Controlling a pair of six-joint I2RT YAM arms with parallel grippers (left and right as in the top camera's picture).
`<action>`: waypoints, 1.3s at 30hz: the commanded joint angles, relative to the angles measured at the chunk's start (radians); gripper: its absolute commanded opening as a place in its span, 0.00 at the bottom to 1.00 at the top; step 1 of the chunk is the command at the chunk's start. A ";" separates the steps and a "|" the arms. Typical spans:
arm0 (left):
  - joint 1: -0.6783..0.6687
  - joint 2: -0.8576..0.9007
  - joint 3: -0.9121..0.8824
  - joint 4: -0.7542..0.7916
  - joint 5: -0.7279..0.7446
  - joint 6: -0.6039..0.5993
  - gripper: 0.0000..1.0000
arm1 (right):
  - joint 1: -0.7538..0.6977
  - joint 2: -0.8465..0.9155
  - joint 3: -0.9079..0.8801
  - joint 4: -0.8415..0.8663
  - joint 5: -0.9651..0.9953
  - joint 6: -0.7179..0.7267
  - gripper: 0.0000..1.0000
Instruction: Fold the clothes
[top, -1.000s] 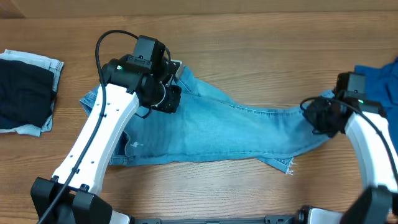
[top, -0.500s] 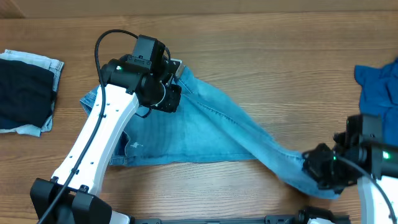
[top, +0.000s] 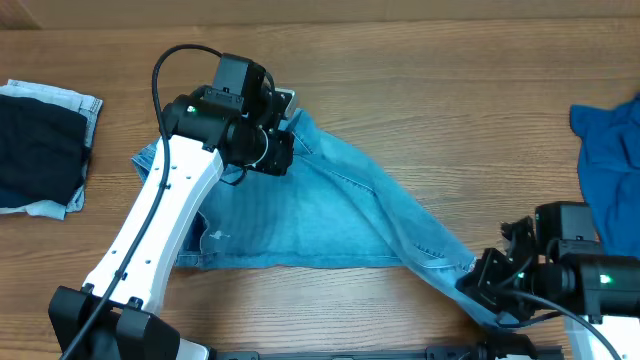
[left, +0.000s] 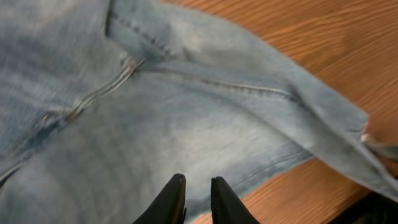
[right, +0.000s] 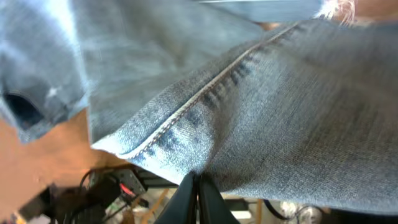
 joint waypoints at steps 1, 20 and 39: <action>0.001 -0.027 0.015 0.031 0.080 -0.030 0.19 | 0.098 -0.008 -0.003 0.064 -0.102 -0.017 0.04; 0.000 -0.027 0.015 0.026 0.093 -0.033 0.20 | 0.338 0.154 -0.003 0.402 0.349 0.197 0.34; 0.000 -0.027 0.015 0.015 0.085 -0.029 0.23 | 0.192 0.822 -0.003 0.909 0.209 -0.264 0.56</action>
